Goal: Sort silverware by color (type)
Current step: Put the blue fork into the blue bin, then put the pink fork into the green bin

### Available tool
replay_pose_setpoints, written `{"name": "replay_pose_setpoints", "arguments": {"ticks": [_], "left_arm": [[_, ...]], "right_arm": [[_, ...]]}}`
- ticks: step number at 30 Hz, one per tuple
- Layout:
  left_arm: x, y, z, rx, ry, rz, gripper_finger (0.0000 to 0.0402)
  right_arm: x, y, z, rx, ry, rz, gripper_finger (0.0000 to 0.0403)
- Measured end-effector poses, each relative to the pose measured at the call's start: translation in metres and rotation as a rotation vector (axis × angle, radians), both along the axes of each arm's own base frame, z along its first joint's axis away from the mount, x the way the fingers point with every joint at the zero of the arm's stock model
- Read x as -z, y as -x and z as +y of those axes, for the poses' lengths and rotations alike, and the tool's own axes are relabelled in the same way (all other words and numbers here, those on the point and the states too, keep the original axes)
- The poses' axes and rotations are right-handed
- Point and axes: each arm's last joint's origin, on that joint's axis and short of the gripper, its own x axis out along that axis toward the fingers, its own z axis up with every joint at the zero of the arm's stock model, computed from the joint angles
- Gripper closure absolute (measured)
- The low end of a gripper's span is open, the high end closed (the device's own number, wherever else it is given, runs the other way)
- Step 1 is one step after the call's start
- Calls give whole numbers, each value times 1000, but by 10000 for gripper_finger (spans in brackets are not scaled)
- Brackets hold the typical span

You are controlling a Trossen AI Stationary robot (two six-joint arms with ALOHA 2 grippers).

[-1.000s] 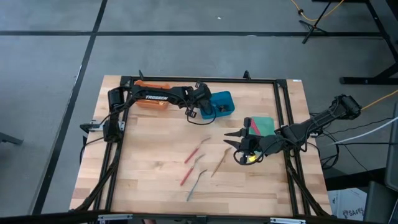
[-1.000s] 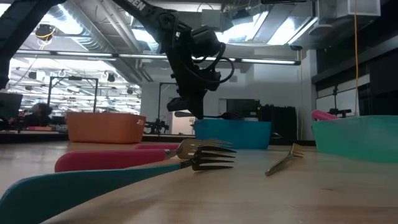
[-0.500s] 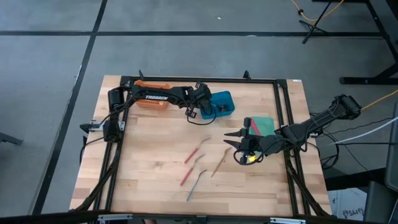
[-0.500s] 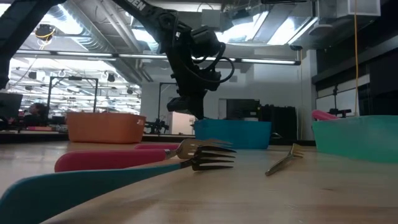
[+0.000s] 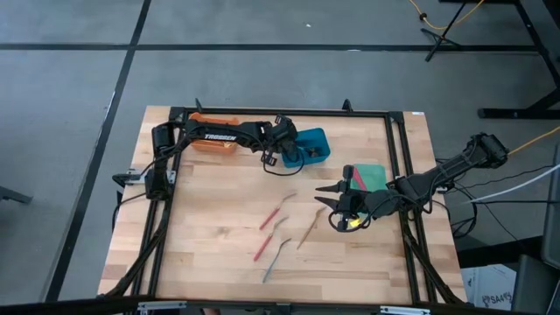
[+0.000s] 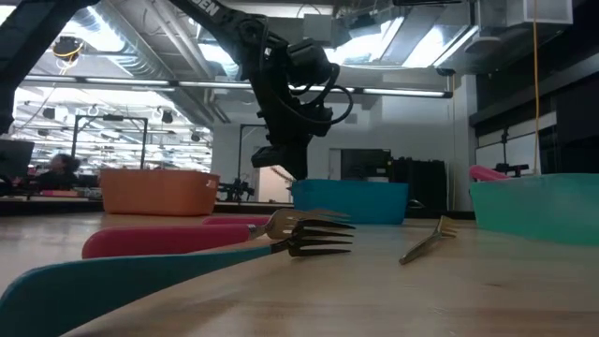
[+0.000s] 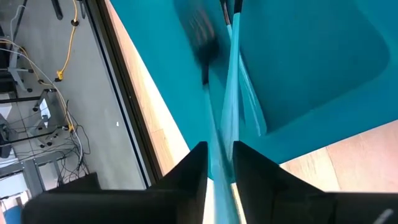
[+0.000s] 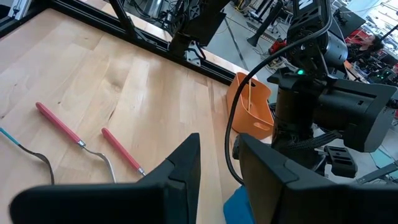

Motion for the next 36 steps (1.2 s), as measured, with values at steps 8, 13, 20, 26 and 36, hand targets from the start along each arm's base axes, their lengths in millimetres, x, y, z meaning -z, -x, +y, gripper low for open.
{"name": "replay_pose_setpoints", "arguments": {"ticks": [8, 13, 20, 26, 36], "left_arm": [[0, -1, -4, 10, -1, 0, 312], [0, -3, -10, 23, -2, 0, 312], [-6, -5, -21, 39, -5, -15, 312], [-16, -7, -36, 28, 16, -52, 312], [-50, 3, -70, -94, 126, -204, 312]], "right_arm": [[0, 0, 0, 0, 0, 0, 301], [0, 0, 0, 0, 0, 0, 301], [0, 0, 0, 0, -1, 0, 301], [1, 0, 0, 0, 0, 7, 301], [2, 1, 1, -49, -12, 30, 301]]}}
